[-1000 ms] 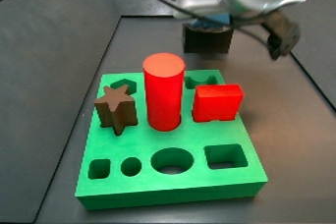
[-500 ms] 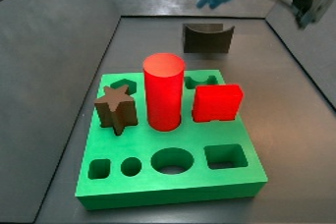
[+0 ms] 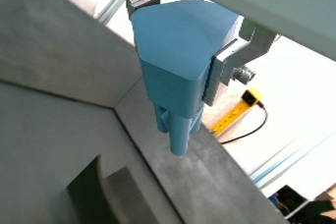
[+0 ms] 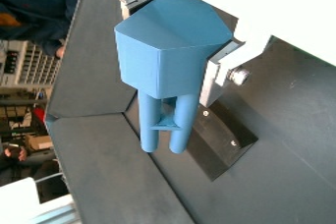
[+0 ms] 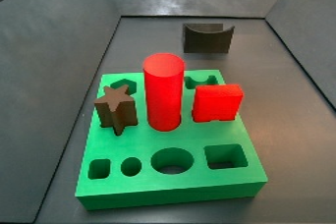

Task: Pick up the 3 prong object. Move up. Rotate the 3 prong object. Place the 3 prong object on the fixture. Regrasp the 3 prong object. Move to above the board. Insert the 3 prong object.
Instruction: Move to above the board.

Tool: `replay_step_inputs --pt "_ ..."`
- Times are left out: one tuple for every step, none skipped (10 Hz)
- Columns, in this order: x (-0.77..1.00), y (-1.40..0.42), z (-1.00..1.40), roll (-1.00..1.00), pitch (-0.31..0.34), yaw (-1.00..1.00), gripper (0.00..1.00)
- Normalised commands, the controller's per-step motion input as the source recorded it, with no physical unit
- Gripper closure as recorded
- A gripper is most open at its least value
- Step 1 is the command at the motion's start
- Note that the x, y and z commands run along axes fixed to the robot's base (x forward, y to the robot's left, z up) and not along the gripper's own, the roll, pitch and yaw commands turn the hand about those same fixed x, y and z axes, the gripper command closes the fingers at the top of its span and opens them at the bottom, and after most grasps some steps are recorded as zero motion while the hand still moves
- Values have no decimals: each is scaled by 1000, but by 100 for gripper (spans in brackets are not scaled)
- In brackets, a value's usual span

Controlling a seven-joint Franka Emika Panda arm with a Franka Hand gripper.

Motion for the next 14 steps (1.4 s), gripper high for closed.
replay_step_inputs --pt "-37 -31 430 -41 195 -53 100" --pt "-29 -25 262 -32 207 -7 100" --pt "-7 -17 53 -11 211 55 100" --pt "6 -11 8 7 205 80 100" --pt "-917 -1000 482 -1000 89 -206 100" --pt "-933 -1000 534 -1000 76 -196 100" --pt "-995 -907 555 -1000 66 -190 100" --pt "-693 -527 327 -1000 68 -188 100" --pt "-371 -239 167 -1000 79 -186 100" --pt "-194 -95 80 -1000 90 -180 100" --pt "-93 -27 31 -1000 102 -169 100" --pt "-71 4 27 -1000 105 -161 100" --pt "-64 26 8 -1000 104 -153 100" --pt "-65 40 10 -1000 100 -139 100"
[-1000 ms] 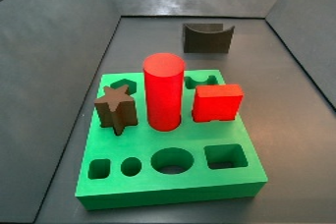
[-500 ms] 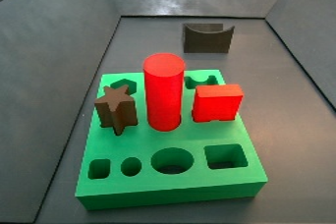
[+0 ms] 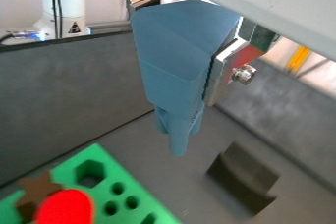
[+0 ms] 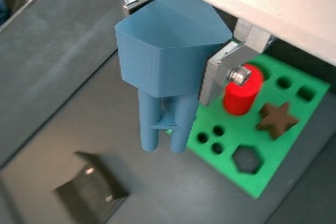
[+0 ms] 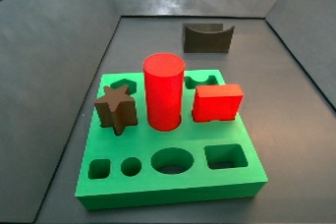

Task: Pick up the 3 prong object. Move up. Rotate the 3 prong object. Place the 3 prong object on the fixture. Regrasp the 3 prong object. Move to above the board. Insert the 3 prong object.
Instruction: Move to above the board, then insert the 3 prong object.

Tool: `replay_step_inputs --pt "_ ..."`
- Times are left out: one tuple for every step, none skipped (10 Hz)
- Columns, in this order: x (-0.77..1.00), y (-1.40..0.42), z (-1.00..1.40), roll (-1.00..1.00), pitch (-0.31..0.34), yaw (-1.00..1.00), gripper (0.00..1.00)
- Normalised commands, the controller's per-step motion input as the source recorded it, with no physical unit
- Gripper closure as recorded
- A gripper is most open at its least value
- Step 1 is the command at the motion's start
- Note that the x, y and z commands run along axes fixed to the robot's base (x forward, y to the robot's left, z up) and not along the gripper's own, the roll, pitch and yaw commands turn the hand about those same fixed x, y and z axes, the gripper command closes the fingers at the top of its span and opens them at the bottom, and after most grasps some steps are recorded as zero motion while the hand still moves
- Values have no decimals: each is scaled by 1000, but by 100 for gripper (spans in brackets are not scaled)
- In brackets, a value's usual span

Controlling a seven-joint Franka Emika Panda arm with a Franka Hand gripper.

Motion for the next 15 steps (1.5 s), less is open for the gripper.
replay_step_inputs --pt "-64 44 8 -1000 93 -126 100" --pt "-61 43 3 -1000 83 -114 100" --pt "-54 38 6 -736 48 -68 100" --pt "-48 32 2 -508 14 -37 100" --pt "-43 16 1 -288 -7 -19 100" --pt "0 0 -49 -14 0 0 100" --pt "3 114 -91 -179 0 -83 100" --pt "0 249 -183 -340 -29 -186 100" --pt "40 334 -174 -423 -26 -226 100" --pt "66 334 -129 -483 -26 -257 100" --pt "89 277 -97 -499 -50 -291 100" --pt "11 243 -100 -496 -50 -323 100" --pt "0 111 -143 -463 -59 -460 100" --pt "0 0 -186 -431 -103 -654 100" --pt "-77 -54 -177 -317 -199 -774 100"
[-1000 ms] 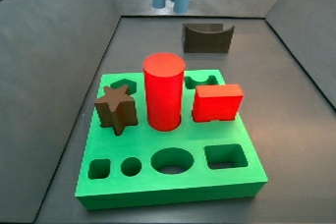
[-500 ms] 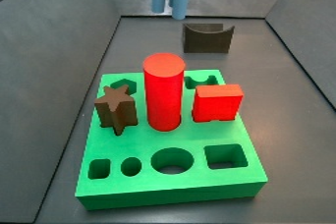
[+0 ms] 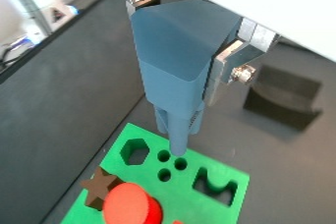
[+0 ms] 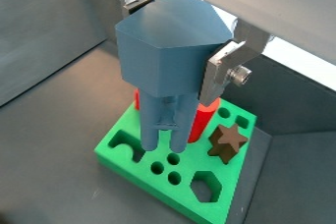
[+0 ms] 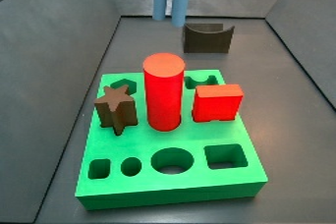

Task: Pick up the 3 prong object. Move up. Rotate the 3 prong object. Place the 3 prong object on the fixture. Regrasp the 3 prong object. Move to above the board. Insert the 3 prong object.
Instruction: Insert the 3 prong object.

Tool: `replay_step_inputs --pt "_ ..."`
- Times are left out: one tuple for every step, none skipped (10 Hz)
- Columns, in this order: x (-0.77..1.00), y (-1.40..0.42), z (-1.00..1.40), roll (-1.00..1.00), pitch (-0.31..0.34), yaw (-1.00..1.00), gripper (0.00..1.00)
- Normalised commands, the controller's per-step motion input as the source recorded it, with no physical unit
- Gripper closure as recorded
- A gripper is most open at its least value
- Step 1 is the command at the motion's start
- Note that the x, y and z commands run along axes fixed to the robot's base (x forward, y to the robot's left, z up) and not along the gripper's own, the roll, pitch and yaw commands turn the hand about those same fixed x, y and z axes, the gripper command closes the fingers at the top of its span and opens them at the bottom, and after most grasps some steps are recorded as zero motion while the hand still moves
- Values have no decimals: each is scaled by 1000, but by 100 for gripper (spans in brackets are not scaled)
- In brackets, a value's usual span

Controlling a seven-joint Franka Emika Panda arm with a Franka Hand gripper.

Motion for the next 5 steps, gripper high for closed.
replay_step_inputs --pt "-126 26 -154 -249 -76 -623 100" --pt "0 0 0 0 0 -6 100" --pt "0 -69 0 0 0 0 100" --pt "0 0 -263 -73 -120 -217 100" --pt "-34 34 -429 -64 -169 -323 100"
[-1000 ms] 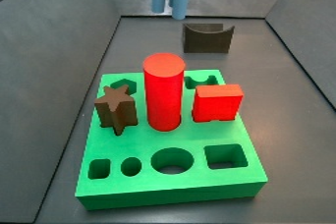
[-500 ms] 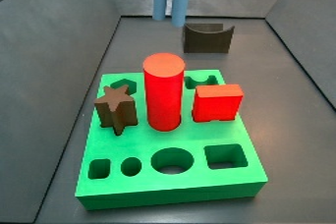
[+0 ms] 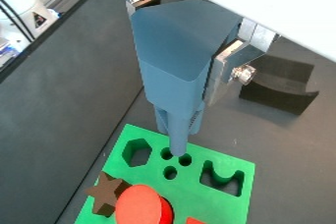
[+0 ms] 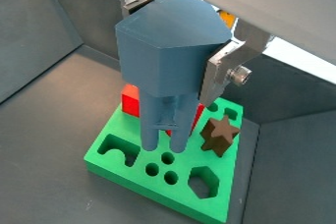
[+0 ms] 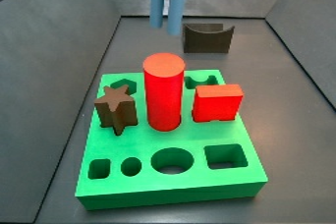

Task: Pick up the 3 prong object. Move up. Rotate the 3 prong object. Place the 3 prong object on the fixture. Regrasp the 3 prong object. Move to above the board. Insert the 3 prong object.
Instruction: Insert the 3 prong object.

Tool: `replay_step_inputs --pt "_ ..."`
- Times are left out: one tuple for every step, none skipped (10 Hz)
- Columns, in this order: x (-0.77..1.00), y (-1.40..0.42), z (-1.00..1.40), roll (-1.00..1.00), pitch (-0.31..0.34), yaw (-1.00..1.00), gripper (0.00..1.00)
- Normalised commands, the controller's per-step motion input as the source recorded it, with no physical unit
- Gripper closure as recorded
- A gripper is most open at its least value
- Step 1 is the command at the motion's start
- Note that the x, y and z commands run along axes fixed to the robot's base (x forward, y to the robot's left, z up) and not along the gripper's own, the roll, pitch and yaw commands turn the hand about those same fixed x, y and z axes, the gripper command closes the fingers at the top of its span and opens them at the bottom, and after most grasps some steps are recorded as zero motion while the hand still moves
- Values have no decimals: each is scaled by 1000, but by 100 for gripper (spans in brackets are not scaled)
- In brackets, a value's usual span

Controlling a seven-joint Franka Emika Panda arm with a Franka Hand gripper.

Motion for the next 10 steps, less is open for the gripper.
replay_step_inputs --pt "-31 23 -434 -4 -173 -429 100" --pt "-63 40 -426 0 -159 -460 100" --pt "-117 49 -391 0 -143 -471 100" --pt "-200 49 -377 0 -119 -451 100" --pt "-263 0 -386 33 -107 -386 100" --pt "-217 0 -414 40 -130 -377 100" --pt "-220 0 -400 13 -170 -394 100" --pt "-120 -29 -331 -6 -229 -446 100" --pt "-37 0 -83 -61 -180 -209 100" --pt "3 -23 -151 -67 -234 -183 100"
